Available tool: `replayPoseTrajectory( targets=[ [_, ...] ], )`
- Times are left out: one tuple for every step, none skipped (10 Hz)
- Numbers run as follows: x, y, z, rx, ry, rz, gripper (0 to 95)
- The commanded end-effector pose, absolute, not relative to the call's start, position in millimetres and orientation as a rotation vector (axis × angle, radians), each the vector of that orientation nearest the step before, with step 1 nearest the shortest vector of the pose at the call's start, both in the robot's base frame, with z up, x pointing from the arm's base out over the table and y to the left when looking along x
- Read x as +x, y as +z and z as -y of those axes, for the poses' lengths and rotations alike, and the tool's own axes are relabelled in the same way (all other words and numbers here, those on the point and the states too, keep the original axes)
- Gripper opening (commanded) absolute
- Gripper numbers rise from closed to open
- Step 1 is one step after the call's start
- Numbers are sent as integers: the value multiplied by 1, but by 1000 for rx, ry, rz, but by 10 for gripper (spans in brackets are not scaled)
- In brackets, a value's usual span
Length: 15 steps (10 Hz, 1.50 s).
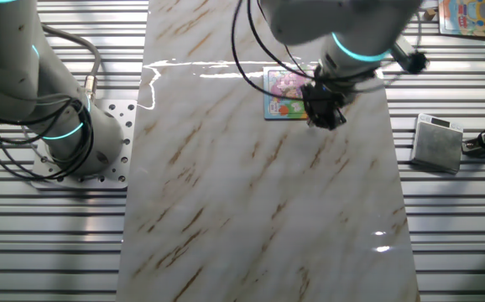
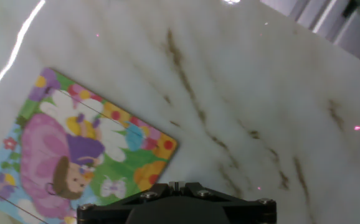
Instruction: Assemble one piece of a puzzle
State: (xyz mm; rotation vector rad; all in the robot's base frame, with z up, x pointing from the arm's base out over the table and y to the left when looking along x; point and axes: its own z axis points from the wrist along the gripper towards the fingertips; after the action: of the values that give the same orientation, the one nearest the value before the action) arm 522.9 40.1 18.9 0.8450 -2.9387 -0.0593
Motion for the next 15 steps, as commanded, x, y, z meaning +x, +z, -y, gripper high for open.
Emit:
replayPoseTrajectory(
  targets=[
    [522, 19, -40, 736, -60, 2968, 0],
    [522, 19, -40, 668, -47, 2983, 0],
    [522, 19, -42, 620, -20, 2987, 0],
    [522, 17, -44, 609, -25, 2984, 0],
    [521, 18, -35, 597, -27, 2982, 0],
    [519, 19, -12, 616, -36, 2979, 0],
    [517, 19, 11, 625, -36, 2978, 0],
    [514, 19, 26, 633, -38, 2976, 0],
    [512, 20, 43, 651, -42, 2974, 0],
    [510, 23, 59, 674, -42, 2969, 0],
    [510, 24, 69, 696, -44, 2964, 0],
    [510, 24, 76, 723, -44, 2958, 0],
    [508, 24, 81, 730, -44, 2956, 0],
    [508, 24, 82, 733, -44, 2956, 0],
    [508, 24, 82, 739, -44, 2955, 0]
  ],
)
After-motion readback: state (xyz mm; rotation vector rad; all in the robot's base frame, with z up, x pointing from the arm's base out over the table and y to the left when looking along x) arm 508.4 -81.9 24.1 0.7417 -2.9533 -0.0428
